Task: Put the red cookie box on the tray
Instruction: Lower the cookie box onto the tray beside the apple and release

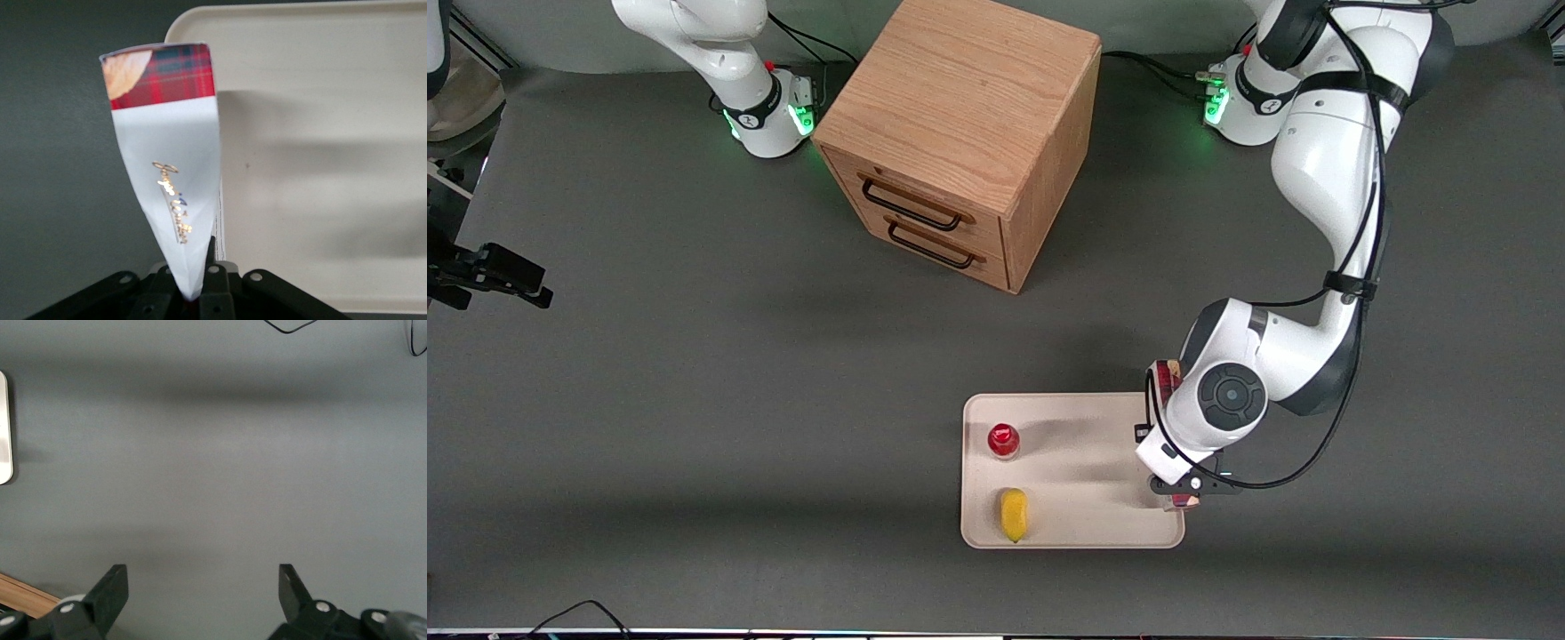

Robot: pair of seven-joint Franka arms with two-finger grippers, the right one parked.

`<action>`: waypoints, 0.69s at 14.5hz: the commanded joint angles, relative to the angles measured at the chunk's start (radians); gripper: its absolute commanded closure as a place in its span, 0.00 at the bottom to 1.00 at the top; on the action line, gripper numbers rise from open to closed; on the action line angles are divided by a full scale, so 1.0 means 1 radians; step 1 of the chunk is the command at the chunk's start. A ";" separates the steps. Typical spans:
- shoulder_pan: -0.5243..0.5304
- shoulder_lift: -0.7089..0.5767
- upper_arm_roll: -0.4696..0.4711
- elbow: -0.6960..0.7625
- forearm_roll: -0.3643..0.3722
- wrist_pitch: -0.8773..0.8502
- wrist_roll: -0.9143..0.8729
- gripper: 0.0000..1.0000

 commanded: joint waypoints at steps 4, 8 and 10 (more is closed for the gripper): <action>-0.013 0.080 0.000 0.077 0.022 0.090 -0.055 1.00; -0.015 0.120 0.000 0.116 0.066 0.093 -0.060 1.00; -0.015 0.122 0.000 0.116 0.071 0.093 -0.060 0.35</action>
